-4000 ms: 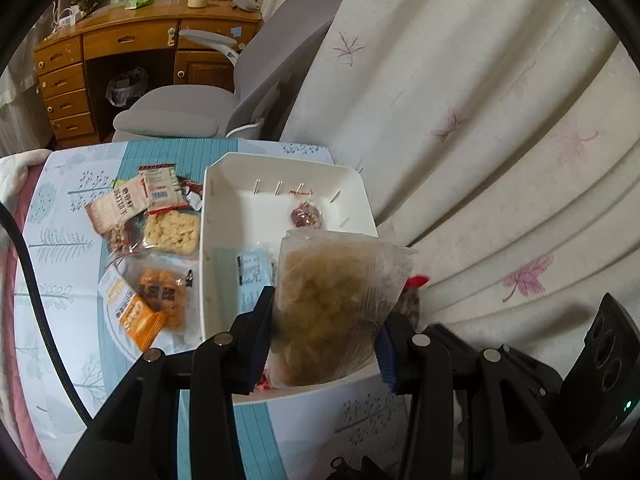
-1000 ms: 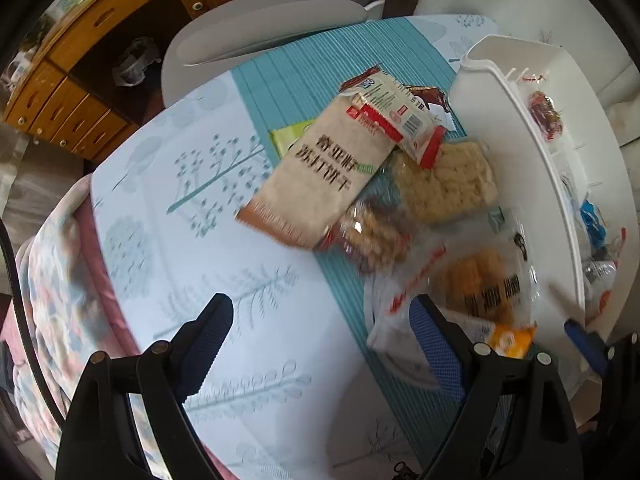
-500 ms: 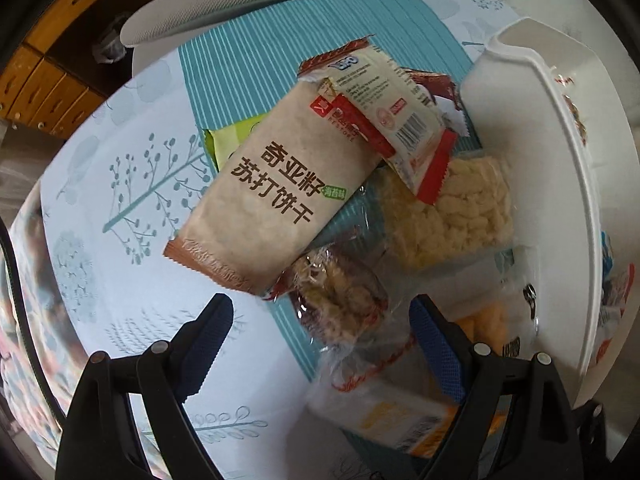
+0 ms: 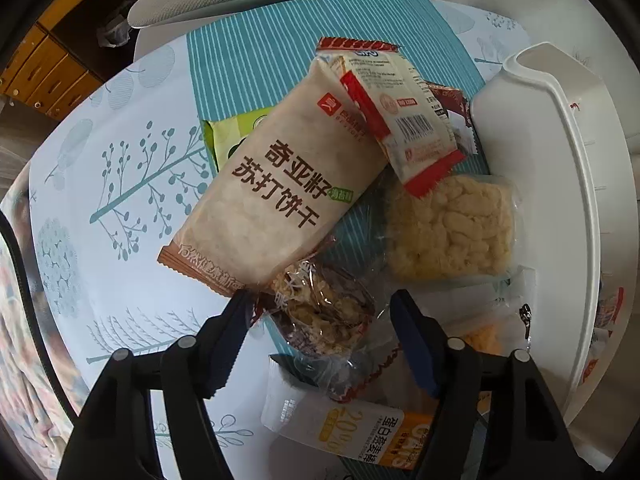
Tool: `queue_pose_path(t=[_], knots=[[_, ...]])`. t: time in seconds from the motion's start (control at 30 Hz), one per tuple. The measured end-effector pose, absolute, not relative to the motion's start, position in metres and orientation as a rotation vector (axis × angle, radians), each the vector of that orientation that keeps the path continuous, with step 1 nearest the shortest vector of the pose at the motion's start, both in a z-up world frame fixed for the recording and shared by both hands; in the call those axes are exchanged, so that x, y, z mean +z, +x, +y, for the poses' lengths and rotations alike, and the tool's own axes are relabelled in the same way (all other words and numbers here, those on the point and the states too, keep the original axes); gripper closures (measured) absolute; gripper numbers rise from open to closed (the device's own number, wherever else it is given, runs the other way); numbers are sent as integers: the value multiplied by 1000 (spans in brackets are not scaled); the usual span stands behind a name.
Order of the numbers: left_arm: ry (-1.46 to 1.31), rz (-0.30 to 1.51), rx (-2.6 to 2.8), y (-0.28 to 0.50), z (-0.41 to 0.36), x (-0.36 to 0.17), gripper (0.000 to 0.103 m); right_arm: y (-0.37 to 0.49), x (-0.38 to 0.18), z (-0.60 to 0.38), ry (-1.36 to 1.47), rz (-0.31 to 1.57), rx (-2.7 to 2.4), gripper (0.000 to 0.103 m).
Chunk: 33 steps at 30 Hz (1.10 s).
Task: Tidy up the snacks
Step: 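Grasp the clear nut bag with the left tool while the right tool grasps the orange OATS pack, then lift the nut bag and OATS pack and carry both over the white tray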
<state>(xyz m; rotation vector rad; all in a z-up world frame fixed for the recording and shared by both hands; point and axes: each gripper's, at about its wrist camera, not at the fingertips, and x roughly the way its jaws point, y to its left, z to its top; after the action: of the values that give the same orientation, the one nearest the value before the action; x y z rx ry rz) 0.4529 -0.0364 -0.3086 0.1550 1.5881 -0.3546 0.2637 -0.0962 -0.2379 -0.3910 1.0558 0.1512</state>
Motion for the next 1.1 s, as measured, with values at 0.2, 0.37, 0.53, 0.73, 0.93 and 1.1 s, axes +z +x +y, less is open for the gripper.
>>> queue_pose_path(t=[0.2,0.37,0.53,0.73,0.93,1.1], knots=[[129,1601,-337,443,-12,-307,42,263,-237,-90,-421,1049,143,46],[105,1605,-312,434,14,-300,42,261,-232,-86,-423,1027,159,40],[54,1602,-276,423,48,-287,42,263,-236,-76,-454,1013,207,40],[6,1591,-221,405,90,-276,42,270,-245,-62,-501,1011,220,40],[-44,1586,-156,378,124,-265,42,284,-254,-68,-492,1049,225,46],[-76,1580,-114,356,146,-255,42,281,-255,-62,-526,1071,242,59]])
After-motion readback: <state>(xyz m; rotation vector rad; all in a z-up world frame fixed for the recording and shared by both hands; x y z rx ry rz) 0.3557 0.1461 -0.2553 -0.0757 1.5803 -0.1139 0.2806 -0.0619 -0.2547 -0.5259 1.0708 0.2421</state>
